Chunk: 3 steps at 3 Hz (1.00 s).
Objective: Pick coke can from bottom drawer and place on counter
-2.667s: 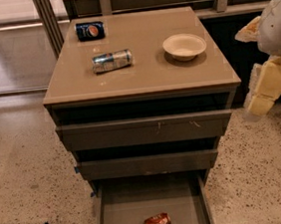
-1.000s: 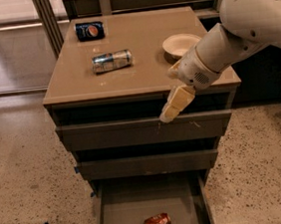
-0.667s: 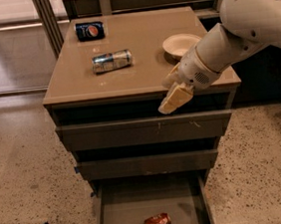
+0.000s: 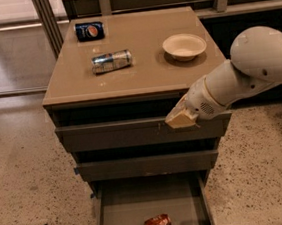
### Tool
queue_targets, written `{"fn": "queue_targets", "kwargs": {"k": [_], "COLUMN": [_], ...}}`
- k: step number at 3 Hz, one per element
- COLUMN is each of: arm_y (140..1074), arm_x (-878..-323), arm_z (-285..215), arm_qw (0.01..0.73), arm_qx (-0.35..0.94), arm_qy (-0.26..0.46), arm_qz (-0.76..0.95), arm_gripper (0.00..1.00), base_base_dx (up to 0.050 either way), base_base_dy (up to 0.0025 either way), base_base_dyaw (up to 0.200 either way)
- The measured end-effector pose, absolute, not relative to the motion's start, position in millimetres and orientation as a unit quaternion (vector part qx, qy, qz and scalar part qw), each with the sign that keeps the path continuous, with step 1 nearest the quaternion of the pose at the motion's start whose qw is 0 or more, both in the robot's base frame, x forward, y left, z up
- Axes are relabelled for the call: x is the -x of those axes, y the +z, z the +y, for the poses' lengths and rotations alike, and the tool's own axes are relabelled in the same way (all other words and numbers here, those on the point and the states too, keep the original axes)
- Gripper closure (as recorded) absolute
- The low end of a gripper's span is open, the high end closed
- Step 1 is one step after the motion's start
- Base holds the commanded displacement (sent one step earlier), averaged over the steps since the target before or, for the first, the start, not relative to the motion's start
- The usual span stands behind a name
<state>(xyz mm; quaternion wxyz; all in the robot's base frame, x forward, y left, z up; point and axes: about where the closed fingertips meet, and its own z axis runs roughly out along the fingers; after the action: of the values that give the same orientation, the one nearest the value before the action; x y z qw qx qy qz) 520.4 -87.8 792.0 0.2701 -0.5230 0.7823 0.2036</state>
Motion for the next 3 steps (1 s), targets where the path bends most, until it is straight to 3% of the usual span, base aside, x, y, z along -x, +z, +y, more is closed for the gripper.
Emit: {"fn": "queue_targets", "kwargs": {"k": [1,3], "arm_y": [745.8,744.4], "arm_x": [-516.5,-523.6], "arm_z": [-83.5,-82.2], "arm_qw": [0.278,0.292], "arm_qx": [0.501,0.495], "arm_qy": [0.191,0.182], "arm_qz": [0.797,0.798], "arm_gripper": [1.0,0.58], "base_base_dx": [0.0,0.0], "base_base_dy": [0.0,0.0], "base_base_dyaw": [0.0,0.0]}}
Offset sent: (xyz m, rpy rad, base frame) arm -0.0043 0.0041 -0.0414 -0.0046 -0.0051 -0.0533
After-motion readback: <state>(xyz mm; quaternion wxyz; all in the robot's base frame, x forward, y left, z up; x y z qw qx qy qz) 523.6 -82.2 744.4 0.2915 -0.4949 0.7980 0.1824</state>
